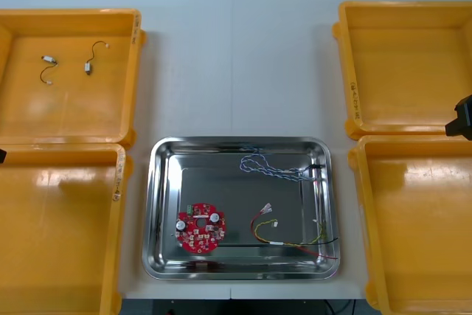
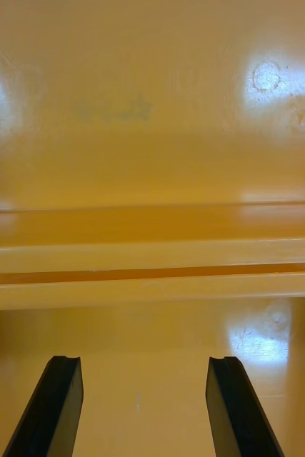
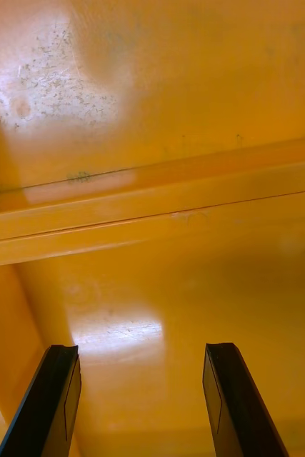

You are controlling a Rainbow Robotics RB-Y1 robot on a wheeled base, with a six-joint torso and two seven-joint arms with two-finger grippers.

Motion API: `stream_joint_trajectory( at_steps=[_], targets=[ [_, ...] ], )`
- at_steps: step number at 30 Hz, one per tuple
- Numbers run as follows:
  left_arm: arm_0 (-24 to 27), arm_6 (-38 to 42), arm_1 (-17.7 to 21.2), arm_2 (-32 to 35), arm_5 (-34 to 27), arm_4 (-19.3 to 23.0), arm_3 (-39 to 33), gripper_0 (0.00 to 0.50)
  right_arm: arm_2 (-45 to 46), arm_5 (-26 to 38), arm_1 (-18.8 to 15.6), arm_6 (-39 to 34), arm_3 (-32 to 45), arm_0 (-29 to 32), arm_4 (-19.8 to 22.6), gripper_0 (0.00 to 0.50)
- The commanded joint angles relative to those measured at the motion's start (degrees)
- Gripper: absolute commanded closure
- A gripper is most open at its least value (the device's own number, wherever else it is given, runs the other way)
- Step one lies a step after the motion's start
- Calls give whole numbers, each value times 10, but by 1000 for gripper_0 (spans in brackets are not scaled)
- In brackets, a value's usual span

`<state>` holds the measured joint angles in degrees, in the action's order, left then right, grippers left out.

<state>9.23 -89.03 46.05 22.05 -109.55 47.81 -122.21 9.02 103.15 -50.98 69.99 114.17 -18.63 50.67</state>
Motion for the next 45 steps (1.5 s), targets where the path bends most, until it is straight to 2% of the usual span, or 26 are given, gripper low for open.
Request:
stream_joint_trajectory(
  at_steps=[1,6,7,10,15,17,18,20,21,24,26,27,29,31,32,35,41,45],
  targets=[
    [-8,-18,-5,9,-5,-6,-4,0,19,-1,-25,14,15,4,0,0],
    [-8,-18,-5,9,-5,-6,-4,0,19,-1,-25,14,15,4,0,0],
    [-31,-19,-31,-7,-5,-3,9,0,19,-1,-25,14,15,4,0,0],
    [-29,-20,-37,-9,-5,-2,15,0,19,-1,-25,14,15,4,0,0],
    [17,-19,-31,-7,-5,14,44,0,19,-1,-25,14,15,4,0,0],
    [40,-19,-31,-2,-5,18,67,0,19,-1,-25,14,15,4,0,0],
    [68,-20,-28,6,-5,22,94,0,19,-1,-25,14,15,4,0,0],
    [83,-21,-23,6,-5,23,112,0,19,-1,-25,14,15,4,0,0],
    [112,-19,-10,3,-5,25,144,0,19,-1,-25,14,15,4,0,0],
    [156,-17,9,-10,-5,22,188,0,19,-1,-25,14,15,4,0,0],
    [193,-12,23,-23,-5,18,232,0,19,-1,-25,14,15,4,0,0],
    [235,-9,37,-32,-5,18,284,0,19,-1,-25,14,15,4,0,0],
    [275,-6,52,-32,-5,18,337,0,19,-1,-25,14,15,4,0,0],
    [286,-6,56,-32,-5,17,350,0,19,-1,-25,14,15,4,0,0],
    [333,-3,73,-35,-5,10,410,0,19,-1,-25,14,15,4,0,0],
    [396,3,85,-61,-5,-19,478,0,19,-1,-25,14,15,4,0,0],
    [479,20,73,-123,-1,-63,559,0,19,-1,-25,14,15,4,0,0],
    [490,36,45,-128,19,-86,566,0,19,-1,-25,14,15,4,0,0]
  ],
)
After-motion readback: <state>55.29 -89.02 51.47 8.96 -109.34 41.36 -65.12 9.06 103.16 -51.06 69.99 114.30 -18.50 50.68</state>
